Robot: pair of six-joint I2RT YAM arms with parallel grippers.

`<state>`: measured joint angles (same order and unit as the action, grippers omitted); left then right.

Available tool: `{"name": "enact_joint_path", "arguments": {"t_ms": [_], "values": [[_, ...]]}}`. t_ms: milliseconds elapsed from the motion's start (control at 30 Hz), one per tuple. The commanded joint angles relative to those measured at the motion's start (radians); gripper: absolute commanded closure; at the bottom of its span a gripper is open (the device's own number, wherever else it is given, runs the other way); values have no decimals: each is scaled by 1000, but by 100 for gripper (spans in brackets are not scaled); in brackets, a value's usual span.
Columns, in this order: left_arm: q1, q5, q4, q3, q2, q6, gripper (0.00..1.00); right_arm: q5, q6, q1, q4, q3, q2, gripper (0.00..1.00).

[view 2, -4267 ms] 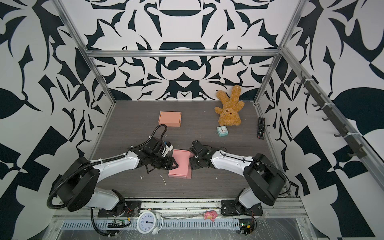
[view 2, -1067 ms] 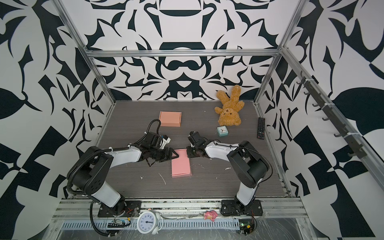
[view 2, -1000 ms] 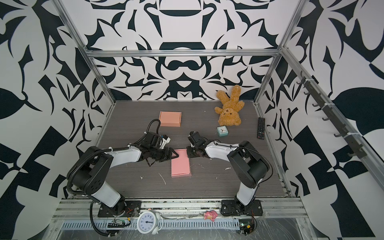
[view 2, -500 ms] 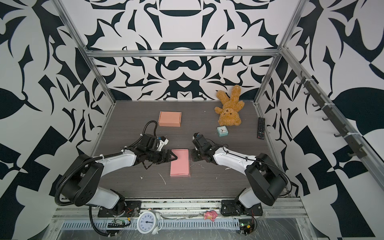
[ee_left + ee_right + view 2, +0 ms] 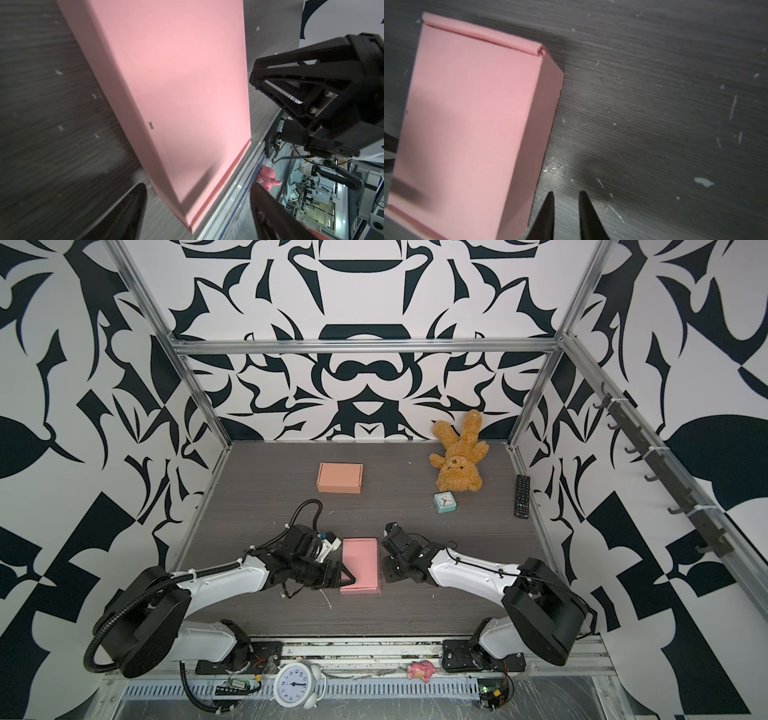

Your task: Fold the paper box

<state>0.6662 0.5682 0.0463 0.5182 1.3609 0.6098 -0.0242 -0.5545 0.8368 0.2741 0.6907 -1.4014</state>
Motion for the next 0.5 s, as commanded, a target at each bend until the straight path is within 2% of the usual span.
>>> {"name": "enact_joint_path", "arguments": {"t_ms": [0, 467], "values": [[21, -18, 20, -18, -25, 28, 20, -25, -53, 28, 9, -18, 28, 77], [79, -39, -29, -26, -7, 71, 22, -32, -117, 118, -36, -48, 4, 78]]}}
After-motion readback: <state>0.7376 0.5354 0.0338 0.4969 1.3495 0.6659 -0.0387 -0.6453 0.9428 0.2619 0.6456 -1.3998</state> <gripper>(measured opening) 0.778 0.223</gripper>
